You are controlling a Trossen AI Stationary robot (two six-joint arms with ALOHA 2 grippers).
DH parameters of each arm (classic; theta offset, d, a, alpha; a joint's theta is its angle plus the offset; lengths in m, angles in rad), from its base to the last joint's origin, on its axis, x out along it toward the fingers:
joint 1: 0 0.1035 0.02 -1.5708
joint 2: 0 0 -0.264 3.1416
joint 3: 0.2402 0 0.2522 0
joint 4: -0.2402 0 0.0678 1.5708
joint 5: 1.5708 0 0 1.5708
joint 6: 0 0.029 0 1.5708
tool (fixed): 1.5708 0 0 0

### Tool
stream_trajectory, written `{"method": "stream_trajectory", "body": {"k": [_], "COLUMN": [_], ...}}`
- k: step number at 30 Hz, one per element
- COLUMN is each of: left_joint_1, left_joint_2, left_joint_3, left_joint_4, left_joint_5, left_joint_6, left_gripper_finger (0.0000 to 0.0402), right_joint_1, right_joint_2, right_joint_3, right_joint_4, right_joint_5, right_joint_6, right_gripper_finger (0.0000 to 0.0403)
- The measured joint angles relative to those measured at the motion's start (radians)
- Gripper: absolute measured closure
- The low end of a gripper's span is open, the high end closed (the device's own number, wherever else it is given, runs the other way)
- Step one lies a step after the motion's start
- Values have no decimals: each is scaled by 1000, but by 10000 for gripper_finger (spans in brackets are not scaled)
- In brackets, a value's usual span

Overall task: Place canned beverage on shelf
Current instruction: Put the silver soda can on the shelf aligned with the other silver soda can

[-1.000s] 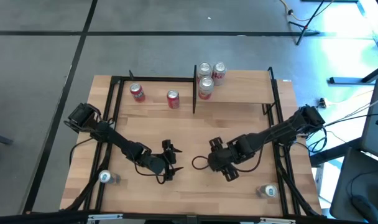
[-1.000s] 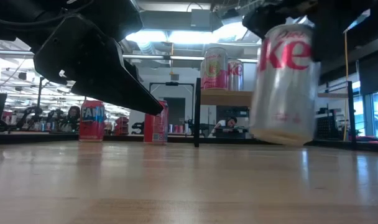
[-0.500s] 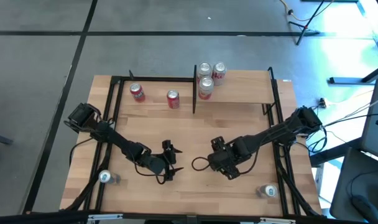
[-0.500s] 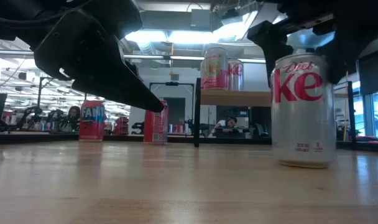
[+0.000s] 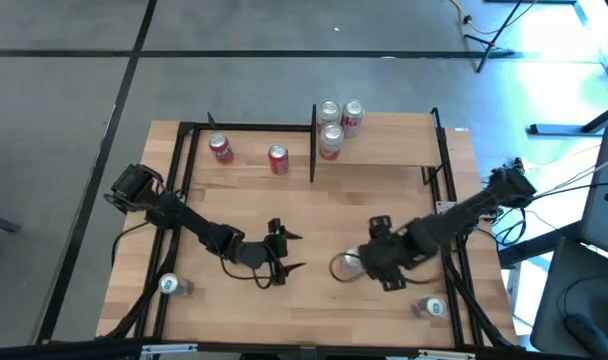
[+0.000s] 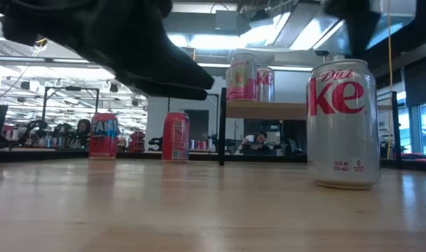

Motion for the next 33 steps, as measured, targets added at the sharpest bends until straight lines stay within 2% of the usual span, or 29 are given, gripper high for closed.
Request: {"method": "stream_trajectory", "body": {"k": [5, 10, 12, 15, 22, 26, 30, 33], "left_joint_1": [81, 148, 172, 203, 239, 242, 236, 226], "left_joint_2": [16, 81, 116, 163, 277, 318, 341, 341], "left_joint_3": [33, 94, 123, 161, 258, 320, 368, 371], "left_joint_4": [10, 18, 19, 28, 41, 64, 69, 63], "left_joint_5": [-7, -5, -4, -8, 1, 77, 150, 160], "left_joint_6": [2, 62, 67, 63, 70, 85, 119, 131], "left_gripper_finger": [56, 56, 56, 56, 56, 56, 56, 56], "right_joint_1": [129, 229, 236, 235, 271, 281, 279, 280], "right_joint_2": [-90, -100, -96, -96, -89, -75, -65, -65], "right_joint_3": [-130, -292, -350, -426, -566, -612, -629, -629], "right_joint_4": [105, 286, 363, 508, 914, 1030, 1035, 1033], "right_joint_5": [197, 441, 436, 369, 240, 281, 330, 366], "right_joint_6": [200, 378, 440, 485, 419, 360, 333, 330], "right_gripper_finger": [61, 61, 61, 61, 61, 61, 61, 61]}}
